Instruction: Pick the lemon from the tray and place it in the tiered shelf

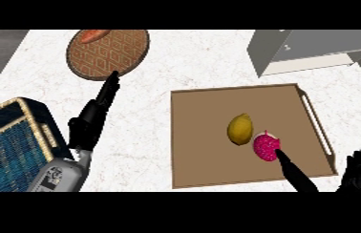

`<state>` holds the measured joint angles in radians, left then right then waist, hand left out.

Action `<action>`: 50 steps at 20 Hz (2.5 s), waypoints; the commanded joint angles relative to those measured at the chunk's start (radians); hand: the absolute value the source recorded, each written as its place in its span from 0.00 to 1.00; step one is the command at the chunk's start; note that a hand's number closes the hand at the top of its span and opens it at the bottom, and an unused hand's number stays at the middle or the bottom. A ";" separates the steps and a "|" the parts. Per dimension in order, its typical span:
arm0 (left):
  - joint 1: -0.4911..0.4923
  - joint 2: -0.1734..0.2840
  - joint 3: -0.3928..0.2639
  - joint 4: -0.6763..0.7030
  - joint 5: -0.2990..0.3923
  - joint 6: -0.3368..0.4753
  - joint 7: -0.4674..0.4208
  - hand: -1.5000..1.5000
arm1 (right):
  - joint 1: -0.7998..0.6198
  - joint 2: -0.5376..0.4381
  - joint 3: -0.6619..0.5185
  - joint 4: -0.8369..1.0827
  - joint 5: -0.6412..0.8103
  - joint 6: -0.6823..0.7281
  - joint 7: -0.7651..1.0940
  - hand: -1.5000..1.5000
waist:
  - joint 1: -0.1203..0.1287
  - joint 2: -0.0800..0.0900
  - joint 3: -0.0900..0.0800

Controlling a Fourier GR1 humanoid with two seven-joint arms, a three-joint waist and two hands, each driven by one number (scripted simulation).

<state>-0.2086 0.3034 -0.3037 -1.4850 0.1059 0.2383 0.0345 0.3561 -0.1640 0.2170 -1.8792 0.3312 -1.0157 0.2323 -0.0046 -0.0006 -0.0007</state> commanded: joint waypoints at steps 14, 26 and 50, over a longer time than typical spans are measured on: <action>-0.032 -0.015 0.007 0.042 -0.004 -0.023 0.008 0.50 | -0.098 -0.250 0.095 -0.276 0.404 0.688 0.961 0.00 | 0.042 0.014 -0.012; -0.022 -0.059 0.000 0.100 -0.049 0.008 -0.027 0.50 | -0.428 -0.004 0.153 -0.280 0.631 1.022 1.255 0.00 | 0.012 0.002 -0.006; 0.003 -0.039 0.050 0.027 -0.029 -0.051 -0.002 0.50 | -0.628 0.164 0.056 0.063 0.731 1.028 1.255 0.00 | 0.020 0.001 0.000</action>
<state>-0.2318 0.2753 -0.2492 -1.4396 0.0791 0.1825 0.0289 -0.2219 -0.0066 0.2805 -1.8767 1.0711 0.0242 1.2459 0.0095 -0.0034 0.0036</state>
